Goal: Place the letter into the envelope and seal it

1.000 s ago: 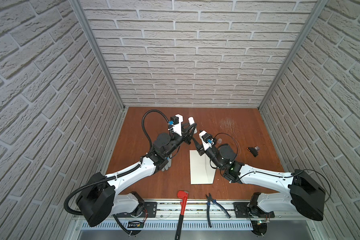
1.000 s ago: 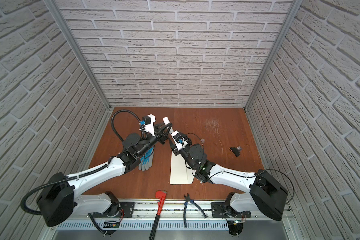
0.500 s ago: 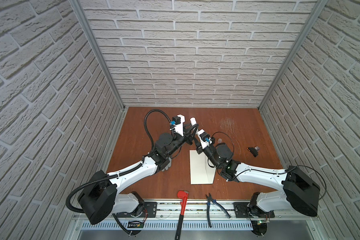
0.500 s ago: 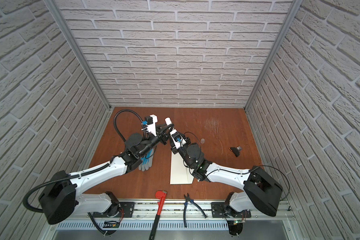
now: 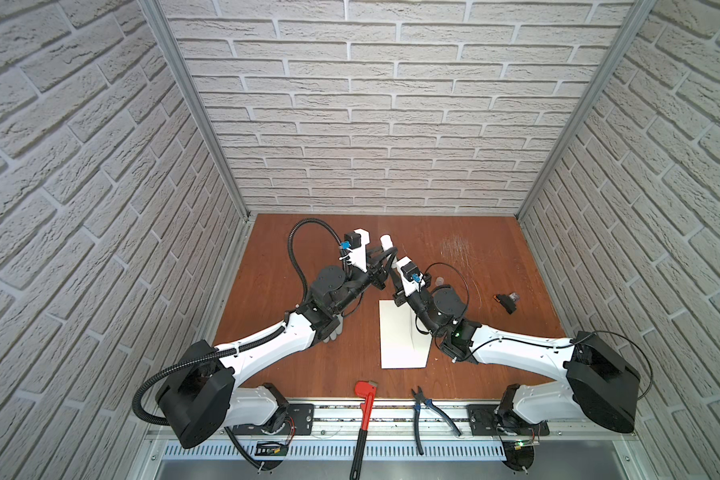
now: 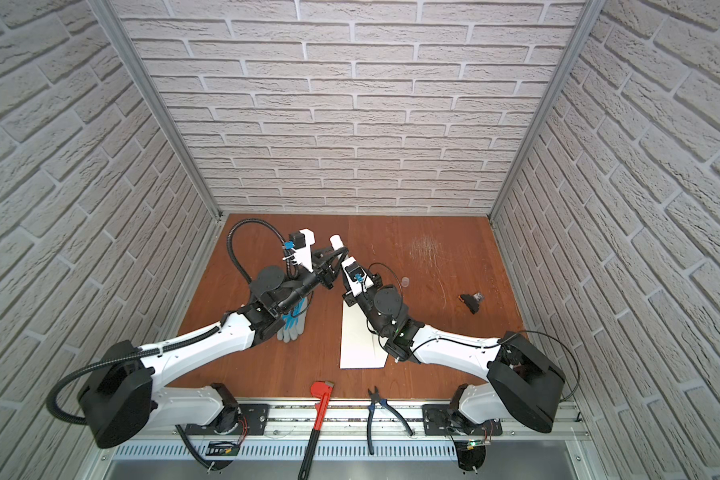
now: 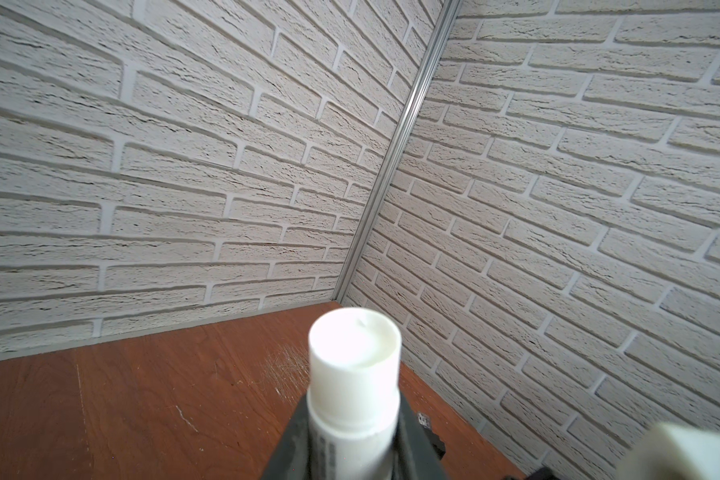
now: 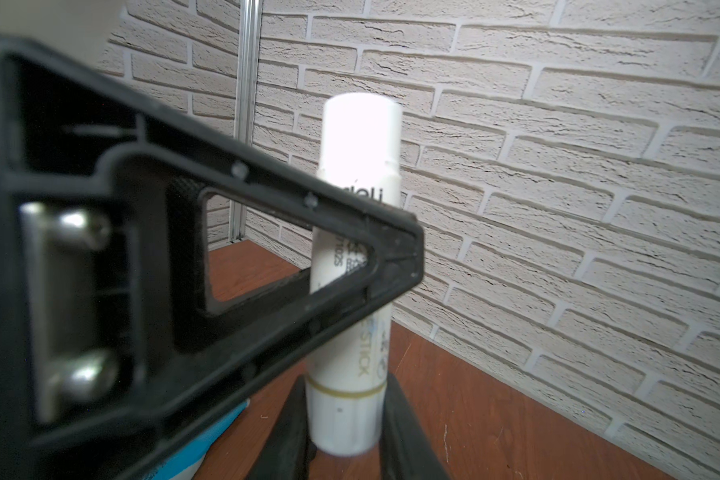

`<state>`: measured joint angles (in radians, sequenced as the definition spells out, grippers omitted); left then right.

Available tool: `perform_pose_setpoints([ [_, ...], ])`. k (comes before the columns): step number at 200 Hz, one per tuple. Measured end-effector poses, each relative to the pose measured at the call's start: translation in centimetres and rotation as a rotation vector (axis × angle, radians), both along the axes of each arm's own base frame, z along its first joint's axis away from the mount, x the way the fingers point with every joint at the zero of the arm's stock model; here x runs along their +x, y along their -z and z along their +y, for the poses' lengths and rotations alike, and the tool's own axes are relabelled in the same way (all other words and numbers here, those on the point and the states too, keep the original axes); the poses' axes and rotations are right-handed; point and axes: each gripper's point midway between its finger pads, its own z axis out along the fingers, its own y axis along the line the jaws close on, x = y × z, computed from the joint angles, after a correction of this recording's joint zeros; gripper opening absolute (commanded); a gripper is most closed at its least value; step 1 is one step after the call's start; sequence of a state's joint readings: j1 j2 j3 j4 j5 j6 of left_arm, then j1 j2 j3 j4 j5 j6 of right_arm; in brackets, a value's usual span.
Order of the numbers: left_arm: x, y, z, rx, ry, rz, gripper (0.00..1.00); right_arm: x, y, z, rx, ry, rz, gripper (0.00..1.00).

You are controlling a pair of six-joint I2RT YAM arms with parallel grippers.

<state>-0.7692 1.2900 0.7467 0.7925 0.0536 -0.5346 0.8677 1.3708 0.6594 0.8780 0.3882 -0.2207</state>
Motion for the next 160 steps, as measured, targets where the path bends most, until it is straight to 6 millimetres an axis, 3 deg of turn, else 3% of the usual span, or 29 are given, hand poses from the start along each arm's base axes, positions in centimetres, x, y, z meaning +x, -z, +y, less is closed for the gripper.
perform_pose_setpoints([
  [35, 0.0, -0.3, 0.0, -0.012, 0.047, 0.012, 0.00, -0.2, -0.3, -0.1, -0.010, -0.008, 0.011, 0.14],
  [68, -0.6, -1.8, -0.2, -0.038, 0.178, -0.002, 0.00, -1.4, -2.0, -0.4, 0.002, -0.069, 0.031, 0.12],
  [123, -4.9, -4.9, 0.1, -0.115, 0.490, -0.118, 0.00, -5.3, -5.1, 0.6, 0.091, -0.335, 0.133, 0.10],
  [160, -7.2, -5.8, 0.0, -0.171, 0.643, -0.170, 0.00, -7.6, -6.1, 0.9, 0.133, -0.488, 0.237, 0.11],
])
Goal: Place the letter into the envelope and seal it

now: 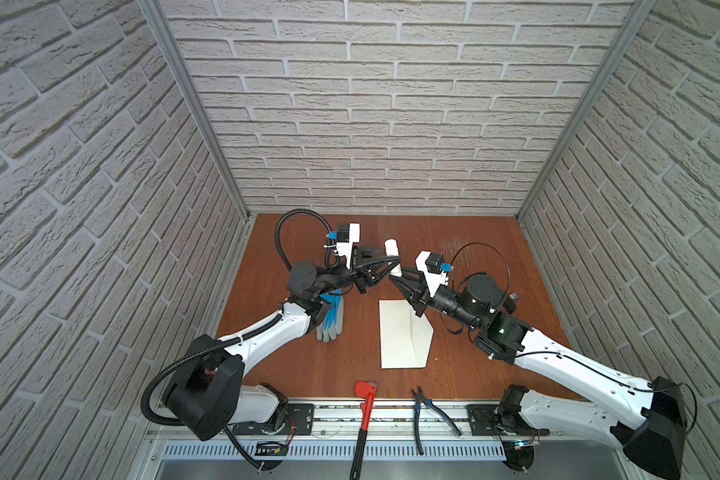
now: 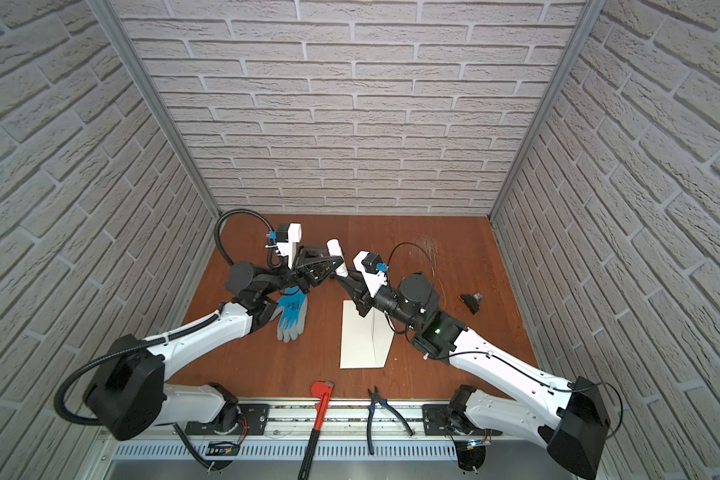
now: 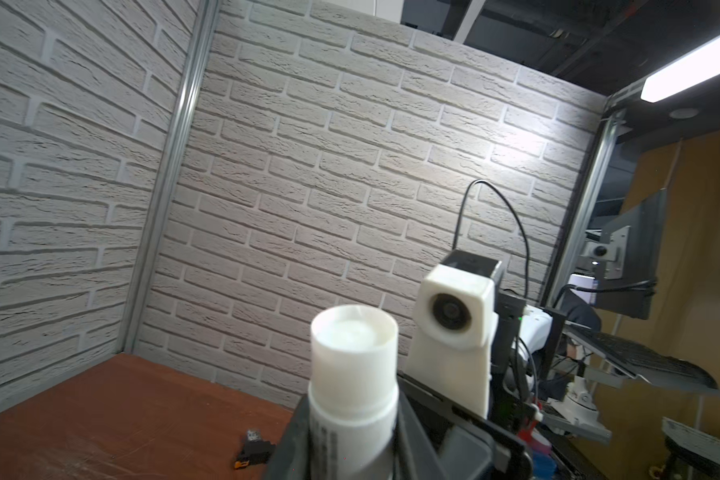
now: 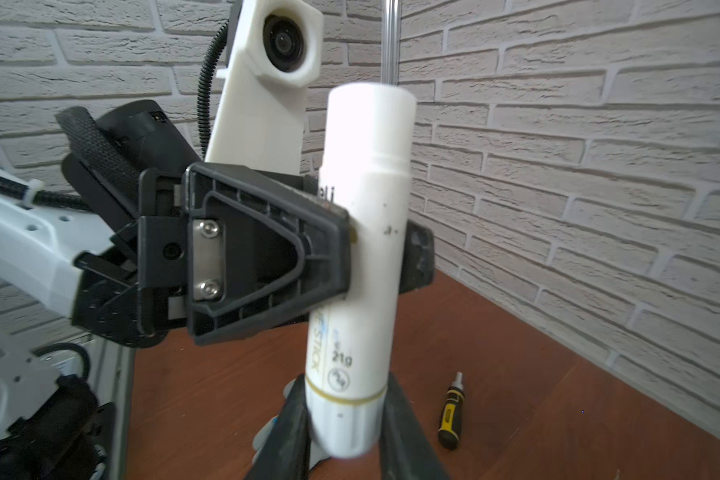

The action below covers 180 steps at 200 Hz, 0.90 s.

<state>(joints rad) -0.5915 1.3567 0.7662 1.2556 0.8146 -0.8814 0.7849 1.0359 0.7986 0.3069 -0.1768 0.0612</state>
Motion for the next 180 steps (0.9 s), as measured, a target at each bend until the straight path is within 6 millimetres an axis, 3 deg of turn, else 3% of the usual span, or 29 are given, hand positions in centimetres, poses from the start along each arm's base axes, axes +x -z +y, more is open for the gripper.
perform_pose_setpoints([
  [26, -0.7, 0.2, 0.1, -0.014, 0.043, 0.001, 0.00, -0.8, 0.3, -0.1, -0.016, -0.048, 0.040, 0.17],
  [57, -0.6, 0.7, -0.2, 0.001, 0.029, 0.019, 0.00, -1.1, 0.8, -0.7, -0.072, -0.036, 0.015, 0.45],
  [74, 0.5, 0.8, -0.1, 0.021, -0.054, 0.033, 0.00, -1.1, 1.2, -1.1, -0.112, -0.008, -0.022, 0.54],
  [121, 3.3, 0.9, 1.2, 0.096, -0.429, 0.022, 0.00, 0.4, 4.3, -1.9, -0.190, 0.100, -0.103, 0.55],
  [145, 4.6, 2.1, 1.2, 0.140, -0.551, 0.028, 0.00, 2.1, 6.4, -1.7, -0.214, 0.167, -0.118, 0.55],
  [180, 6.4, 4.1, 1.1, 0.187, -0.660, 0.063, 0.00, 4.3, 6.7, -0.8, -0.189, 0.249, -0.156, 0.56],
])
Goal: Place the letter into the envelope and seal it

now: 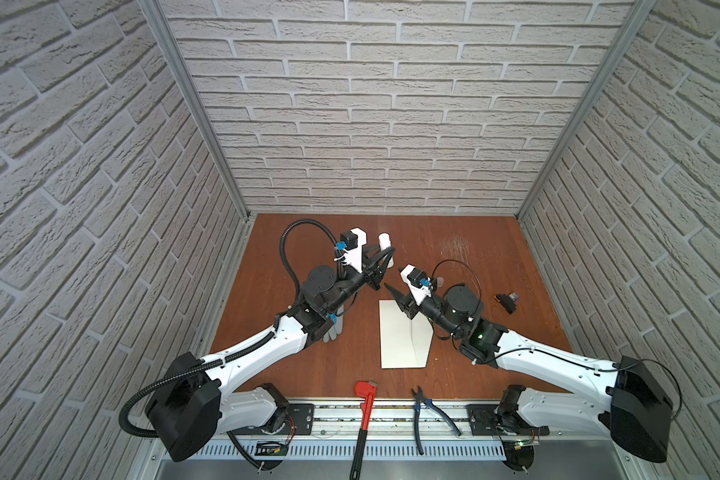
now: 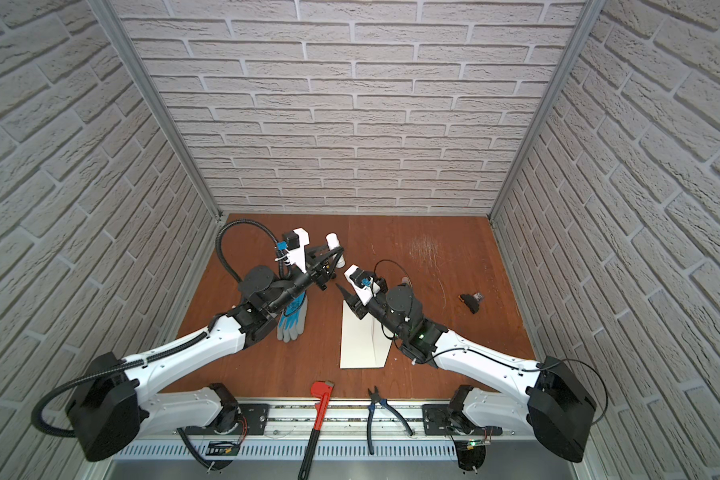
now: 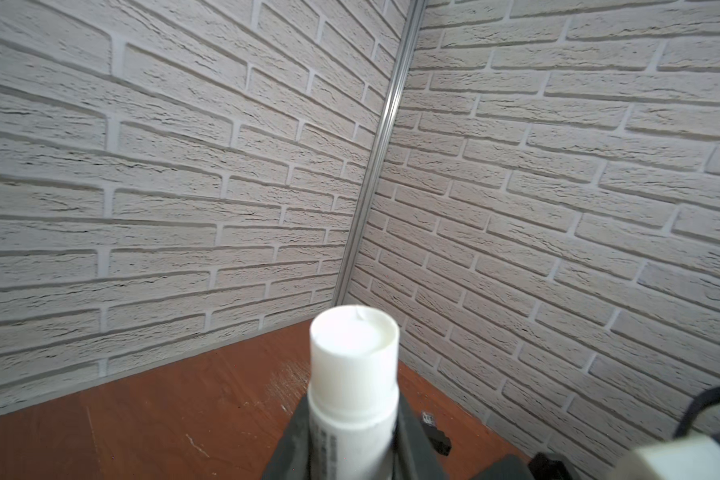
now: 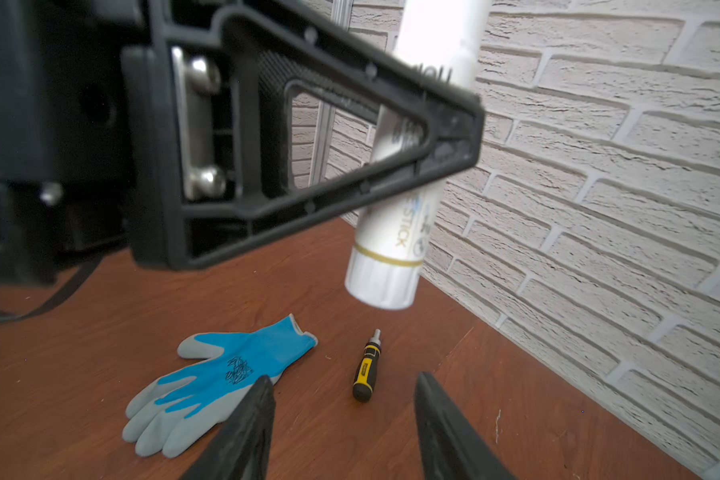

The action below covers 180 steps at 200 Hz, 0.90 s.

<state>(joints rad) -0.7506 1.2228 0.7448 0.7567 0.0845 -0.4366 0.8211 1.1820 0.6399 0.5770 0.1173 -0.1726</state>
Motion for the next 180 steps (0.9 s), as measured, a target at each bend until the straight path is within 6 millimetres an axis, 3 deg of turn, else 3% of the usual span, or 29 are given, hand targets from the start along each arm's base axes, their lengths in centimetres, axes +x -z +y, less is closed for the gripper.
perform_pose_setpoints([
  [54, 0.9, 1.5, -0.5, 0.018, -0.050, 0.028, 0.00, 2.0, 0.0, 0.5, 0.053, 0.065, -0.048, 0.56],
  [142, 1.1, 1.9, -0.9, 0.018, -0.050, 0.031, 0.00, 3.4, -1.1, 0.3, 0.105, 0.139, -0.080, 0.41],
  [180, 1.1, 1.9, -0.9, 0.016, -0.050, 0.030, 0.00, 3.9, -0.5, 0.5, 0.104, 0.153, -0.064, 0.43],
])
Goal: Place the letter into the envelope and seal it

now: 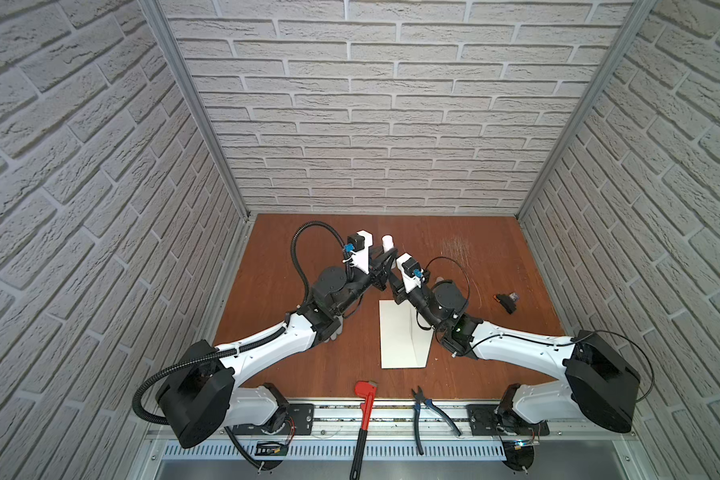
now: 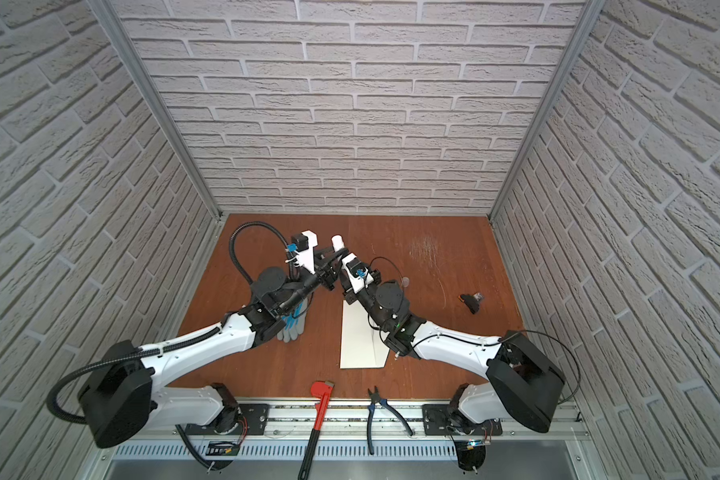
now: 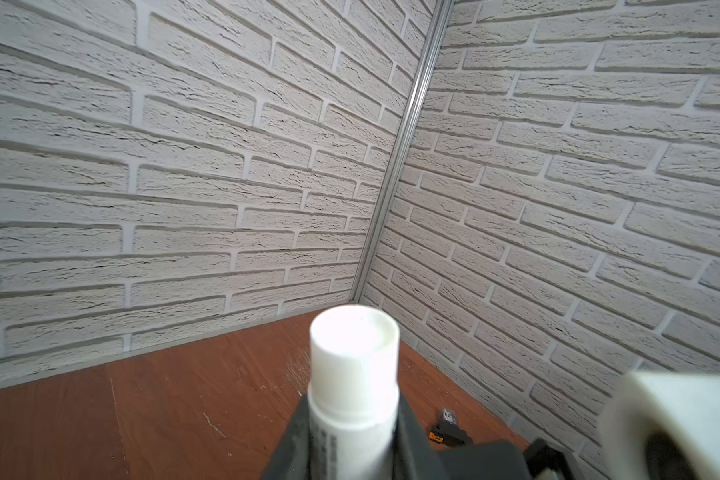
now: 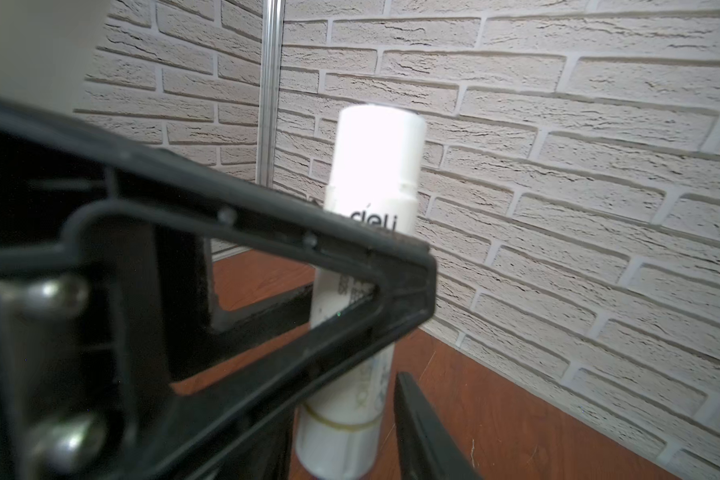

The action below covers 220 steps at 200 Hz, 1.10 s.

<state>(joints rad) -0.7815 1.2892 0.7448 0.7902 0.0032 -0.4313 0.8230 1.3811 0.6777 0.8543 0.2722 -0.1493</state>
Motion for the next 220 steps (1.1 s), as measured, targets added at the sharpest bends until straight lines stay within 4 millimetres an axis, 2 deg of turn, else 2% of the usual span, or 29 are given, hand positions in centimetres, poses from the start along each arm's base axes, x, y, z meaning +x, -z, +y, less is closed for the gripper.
perform_pose_setpoints([
  [34, 0.0, -0.1, 0.0, -0.005, 0.001, 0.002, 0.00, 0.2, 0.3, -0.1, 0.006, 0.014, 0.014, 0.39],
  [62, 0.0, -0.1, 0.0, -0.008, 0.002, 0.003, 0.00, 0.2, 0.3, -0.2, 0.012, 0.016, 0.018, 0.31],
  [82, 0.0, -0.1, 0.0, -0.010, 0.004, 0.004, 0.00, 0.2, 0.3, -0.1, 0.010, 0.013, 0.019, 0.21],
  [106, -0.1, -0.2, 0.0, -0.016, 0.005, 0.002, 0.00, 0.2, 0.4, 0.0, 0.011, 0.006, 0.023, 0.15],
  [178, -0.5, -0.5, -0.4, -0.038, 0.069, 0.002, 0.00, -0.5, 0.0, -0.2, 0.000, -0.024, 0.045, 0.09],
  [203, -1.0, -1.4, -0.3, -0.074, 0.169, -0.007, 0.00, -1.4, -1.0, -0.3, -0.004, -0.080, 0.070, 0.06],
  [220, -2.2, -2.3, -0.5, -0.096, 0.283, -0.030, 0.00, -2.4, -1.9, -0.1, 0.004, -0.136, 0.095, 0.06],
])
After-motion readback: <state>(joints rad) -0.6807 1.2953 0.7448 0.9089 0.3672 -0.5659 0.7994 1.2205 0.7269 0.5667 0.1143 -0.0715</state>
